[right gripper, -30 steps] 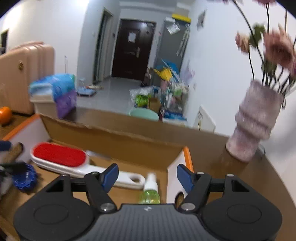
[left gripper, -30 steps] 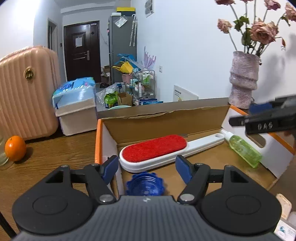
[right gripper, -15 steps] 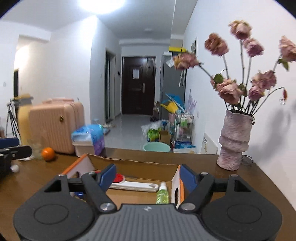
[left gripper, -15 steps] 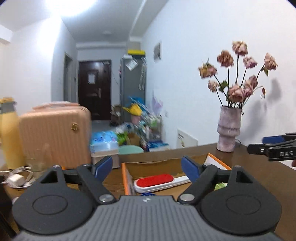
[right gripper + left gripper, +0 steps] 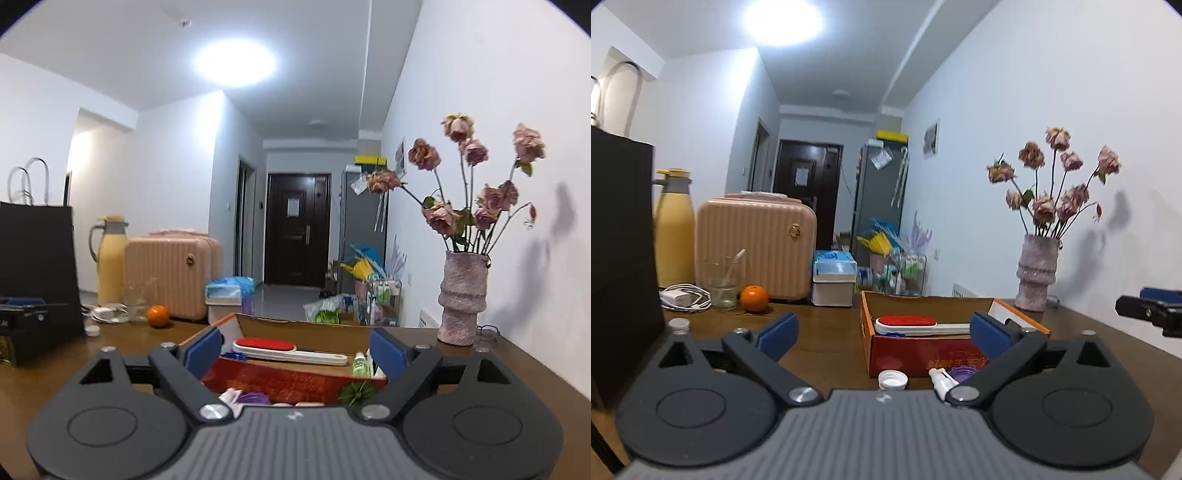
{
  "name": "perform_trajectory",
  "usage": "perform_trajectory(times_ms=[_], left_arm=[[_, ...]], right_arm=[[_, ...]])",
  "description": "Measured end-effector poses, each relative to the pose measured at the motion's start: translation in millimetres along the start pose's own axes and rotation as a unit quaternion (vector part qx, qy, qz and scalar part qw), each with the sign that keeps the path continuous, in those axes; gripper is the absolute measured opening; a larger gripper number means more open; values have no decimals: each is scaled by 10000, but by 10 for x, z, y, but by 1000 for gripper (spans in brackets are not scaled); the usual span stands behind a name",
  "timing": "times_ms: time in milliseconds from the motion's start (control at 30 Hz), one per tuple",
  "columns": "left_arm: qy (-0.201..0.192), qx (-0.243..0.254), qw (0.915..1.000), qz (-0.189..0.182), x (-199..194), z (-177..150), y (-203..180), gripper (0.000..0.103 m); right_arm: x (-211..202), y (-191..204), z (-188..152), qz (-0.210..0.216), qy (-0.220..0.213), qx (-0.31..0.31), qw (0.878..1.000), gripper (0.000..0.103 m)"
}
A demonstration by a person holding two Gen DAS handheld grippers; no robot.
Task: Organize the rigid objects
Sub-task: 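Withdraw both tools from the box back over the table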
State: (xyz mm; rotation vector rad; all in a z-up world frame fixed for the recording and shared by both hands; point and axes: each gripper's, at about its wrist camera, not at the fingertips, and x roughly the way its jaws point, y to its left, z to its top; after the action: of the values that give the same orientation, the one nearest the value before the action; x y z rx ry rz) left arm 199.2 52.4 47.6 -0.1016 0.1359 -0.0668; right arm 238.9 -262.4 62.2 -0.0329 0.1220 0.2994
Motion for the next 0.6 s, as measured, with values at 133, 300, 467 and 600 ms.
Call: perform_trajectory(times_ms=[133,300,467,600], left_arm=[[-60,170,9998,61,-294,-169,-71,103],[-160,226,9995,-139,-646,-340,-129,103],[-84,233,9994,-255,-752,-474,-181,103],[-70,181,9995,-262,-734,-478,-189,103]], right_arm=[[-277,118,-185,-27,97,85,9999,93],[-627,229,-391,-214,-7,167,9996,93],[-886,278,-536,-218,-151,418,9988,94],[-939,331,-573,-241,-116,355,9990,94]])
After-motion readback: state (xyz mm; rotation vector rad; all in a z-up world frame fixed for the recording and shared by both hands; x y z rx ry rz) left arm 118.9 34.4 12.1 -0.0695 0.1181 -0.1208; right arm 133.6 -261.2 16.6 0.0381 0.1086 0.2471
